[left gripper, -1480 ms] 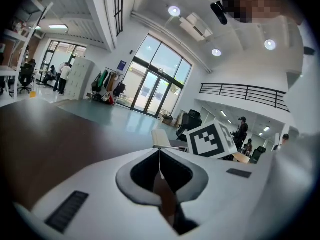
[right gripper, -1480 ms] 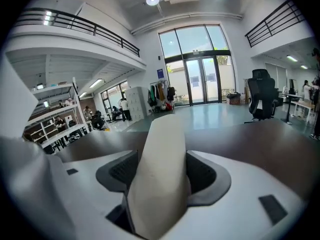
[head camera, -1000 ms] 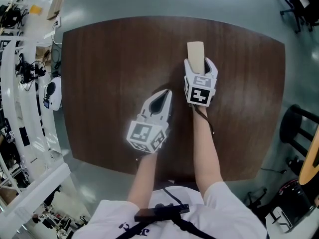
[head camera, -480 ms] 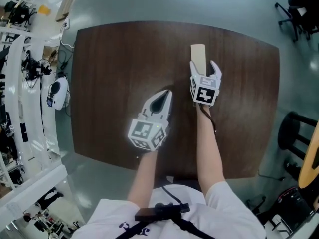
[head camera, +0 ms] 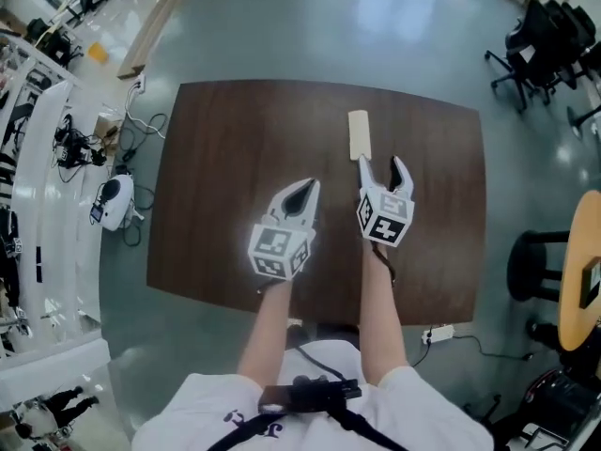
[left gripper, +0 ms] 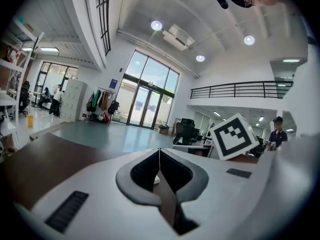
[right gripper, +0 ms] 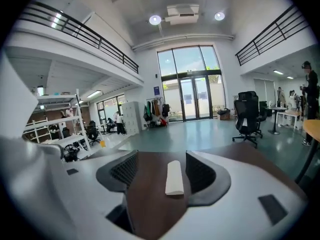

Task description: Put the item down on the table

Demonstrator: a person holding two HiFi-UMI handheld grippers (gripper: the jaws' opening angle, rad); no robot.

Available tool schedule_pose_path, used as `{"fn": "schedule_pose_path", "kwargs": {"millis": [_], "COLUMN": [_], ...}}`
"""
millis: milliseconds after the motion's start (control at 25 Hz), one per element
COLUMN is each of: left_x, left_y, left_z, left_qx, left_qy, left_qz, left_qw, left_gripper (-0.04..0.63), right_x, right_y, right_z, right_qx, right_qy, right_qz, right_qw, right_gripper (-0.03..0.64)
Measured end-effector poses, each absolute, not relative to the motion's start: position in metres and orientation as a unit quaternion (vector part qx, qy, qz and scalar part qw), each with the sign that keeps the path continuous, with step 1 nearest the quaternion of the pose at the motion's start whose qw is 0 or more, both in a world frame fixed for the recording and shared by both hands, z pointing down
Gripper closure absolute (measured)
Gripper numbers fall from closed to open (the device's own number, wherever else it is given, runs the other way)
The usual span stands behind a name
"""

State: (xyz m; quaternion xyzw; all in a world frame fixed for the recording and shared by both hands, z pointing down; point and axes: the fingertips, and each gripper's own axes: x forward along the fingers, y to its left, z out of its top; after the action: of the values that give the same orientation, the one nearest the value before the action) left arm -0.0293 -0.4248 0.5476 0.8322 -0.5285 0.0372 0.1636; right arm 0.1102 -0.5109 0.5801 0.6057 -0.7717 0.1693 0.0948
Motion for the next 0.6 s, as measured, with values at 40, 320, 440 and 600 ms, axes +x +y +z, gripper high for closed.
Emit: {"fn": "schedule_pose_path", "kwargs": {"millis": [40, 320, 440, 600], "left_x": [-0.030, -0.054, -0.057, -0.054], "left_y": [-0.416, -0.351, -0.320, -0.286], "left_z": [0.537, 0.465, 0.438, 0.404], "left_qx": [0.835, 0.844, 0.848, 0.853], "left_qy": [-0.526, -0.528, -0.525, -0.520], "left_qz": [0.035, 0.005, -0.012, -0.027], "left_qw": [0.154, 0.095, 0.071, 0.043], "left_gripper": [0.581, 0.581, 0.581, 0.581], "right_x": [0.107, 0.067, 0.053, 0.038], "right_y": [-0.495, -0.392, -0.363, -0.322], "right_z": [0.567, 0.496, 0.455, 0.410], "right_qx": [0.602, 0.582, 0.576, 0.564], "right_qy": [-0.777, -0.804, -0.814, -0.825], "right_qz": [0.160, 0.114, 0.077, 0.034], "right_qw": [0.087, 0.043, 0.022, 0.004], "right_gripper": [0.307, 0.513, 0.544, 0.580]}}
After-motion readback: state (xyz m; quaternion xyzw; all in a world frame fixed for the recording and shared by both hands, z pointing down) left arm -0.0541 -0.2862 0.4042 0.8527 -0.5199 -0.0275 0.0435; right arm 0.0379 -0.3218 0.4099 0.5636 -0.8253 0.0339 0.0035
